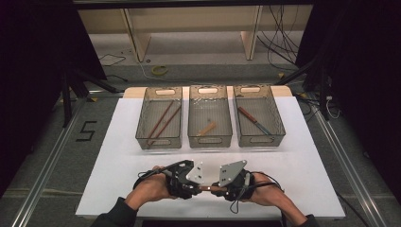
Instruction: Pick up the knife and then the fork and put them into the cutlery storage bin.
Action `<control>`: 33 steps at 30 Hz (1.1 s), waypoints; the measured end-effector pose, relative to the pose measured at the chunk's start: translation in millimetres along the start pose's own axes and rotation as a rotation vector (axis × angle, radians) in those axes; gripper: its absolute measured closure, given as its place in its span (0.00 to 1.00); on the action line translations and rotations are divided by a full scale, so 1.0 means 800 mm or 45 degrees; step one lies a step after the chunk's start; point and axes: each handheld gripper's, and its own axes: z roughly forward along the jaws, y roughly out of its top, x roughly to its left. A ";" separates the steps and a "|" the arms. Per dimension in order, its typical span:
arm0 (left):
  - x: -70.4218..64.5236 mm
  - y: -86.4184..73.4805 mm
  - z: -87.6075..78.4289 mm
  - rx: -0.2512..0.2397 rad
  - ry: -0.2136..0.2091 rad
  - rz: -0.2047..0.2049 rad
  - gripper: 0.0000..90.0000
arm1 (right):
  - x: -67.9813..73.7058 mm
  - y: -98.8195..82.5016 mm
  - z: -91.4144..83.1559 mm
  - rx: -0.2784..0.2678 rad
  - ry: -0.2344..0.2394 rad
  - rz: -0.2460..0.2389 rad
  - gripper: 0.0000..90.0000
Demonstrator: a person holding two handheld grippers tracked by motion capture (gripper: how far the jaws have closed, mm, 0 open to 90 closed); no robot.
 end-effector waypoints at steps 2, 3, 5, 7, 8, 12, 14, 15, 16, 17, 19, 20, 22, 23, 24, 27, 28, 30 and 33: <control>0.003 -0.001 -0.005 -0.035 0.045 -0.033 0.65 | -0.003 -0.002 -0.004 -0.009 -0.027 0.023 0.84; 0.005 -0.001 -0.007 -0.048 0.059 -0.046 0.60 | -0.006 -0.003 -0.006 -0.012 -0.030 0.037 0.84; 0.008 -0.001 -0.010 -0.089 0.094 -0.084 0.52 | -0.010 -0.005 -0.010 -0.025 -0.048 0.069 0.84; 0.012 -0.002 -0.014 -0.134 0.121 -0.122 0.47 | -0.015 -0.008 -0.014 -0.028 -0.076 0.088 0.84; 0.013 -0.003 -0.016 -0.160 0.145 -0.133 0.44 | -0.017 -0.009 -0.016 -0.029 -0.083 0.102 0.84; 0.020 -0.007 -0.027 -0.273 0.188 -0.214 0.34 | -0.027 -0.016 -0.025 -0.047 -0.142 0.158 0.84; 0.024 -0.011 -0.032 -0.301 0.190 -0.256 0.32 | -0.033 -0.020 -0.031 -0.064 -0.163 0.192 0.84; 0.025 -0.013 -0.034 -0.309 0.189 -0.272 0.31 | -0.036 -0.021 -0.034 -0.075 -0.179 0.211 0.84; 0.026 -0.016 -0.035 -0.324 0.193 -0.288 0.30 | -0.038 -0.023 -0.037 -0.079 -0.198 0.229 0.84; 0.027 -0.018 -0.036 -0.342 0.196 -0.306 0.29 | -0.041 -0.025 -0.040 -0.083 -0.211 0.242 0.84; 0.029 -0.024 -0.037 -0.382 0.194 -0.342 0.28 | -0.046 -0.028 -0.047 -0.103 -0.236 0.270 0.84; 0.030 -0.027 -0.037 -0.391 0.197 -0.360 0.28 | -0.048 -0.029 -0.050 -0.111 -0.245 0.282 0.84; 0.032 -0.033 -0.038 -0.421 0.226 -0.391 0.28 | -0.052 -0.031 -0.056 -0.115 -0.276 0.291 0.84; 0.033 -0.038 -0.039 -0.442 0.230 -0.410 0.28 | -0.054 -0.032 -0.059 -0.121 -0.286 0.292 0.84; 0.035 -0.043 -0.040 -0.462 0.242 -0.435 0.28 | -0.055 -0.033 -0.062 -0.127 -0.296 0.295 0.84; 0.038 -0.060 -0.044 -0.546 0.249 -0.516 0.28 | -0.061 -0.034 -0.071 -0.140 -0.334 0.314 0.84; 0.039 -0.065 -0.045 -0.560 0.250 -0.536 0.28 | -0.064 -0.035 -0.074 -0.148 -0.347 0.323 0.84; 0.039 -0.075 -0.043 -0.570 0.260 -0.567 0.27 | -0.069 -0.037 -0.080 -0.160 -0.369 0.339 0.84; 0.039 -0.086 -0.040 -0.594 0.280 -0.598 0.27 | -0.076 -0.039 -0.089 -0.178 -0.400 0.363 0.84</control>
